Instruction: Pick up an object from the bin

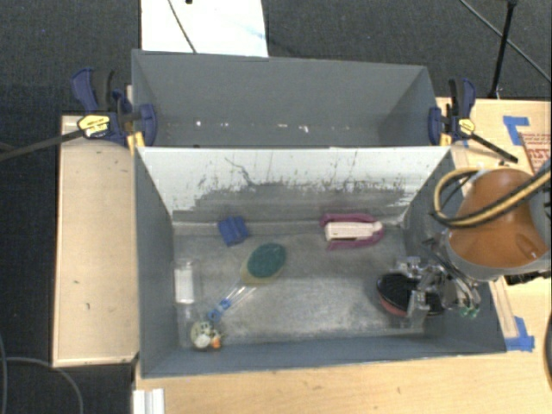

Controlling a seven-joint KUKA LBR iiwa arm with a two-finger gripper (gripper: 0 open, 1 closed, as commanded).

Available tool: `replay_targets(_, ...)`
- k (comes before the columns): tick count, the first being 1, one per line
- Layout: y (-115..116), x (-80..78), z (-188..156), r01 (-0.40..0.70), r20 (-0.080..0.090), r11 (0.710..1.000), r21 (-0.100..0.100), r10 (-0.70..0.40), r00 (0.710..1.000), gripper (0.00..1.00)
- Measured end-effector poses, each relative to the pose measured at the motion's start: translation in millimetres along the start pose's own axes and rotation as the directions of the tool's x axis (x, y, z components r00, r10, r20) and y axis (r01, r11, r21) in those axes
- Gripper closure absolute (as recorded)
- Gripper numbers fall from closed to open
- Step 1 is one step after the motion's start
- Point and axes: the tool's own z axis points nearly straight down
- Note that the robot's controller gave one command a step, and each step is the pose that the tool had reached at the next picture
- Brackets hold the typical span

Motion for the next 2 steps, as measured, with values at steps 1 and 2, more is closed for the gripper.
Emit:
replay_targets(1, -0.1, -3.0, -99.9, -0.002, 0.001, 1.000, 0.001, 0.002, 1.000, 1.00)
replay_targets(2, -0.2, -4.1, -107.0, -0.004, -0.004, 1.000, 0.000, 0.004, 1.000, 1.00)
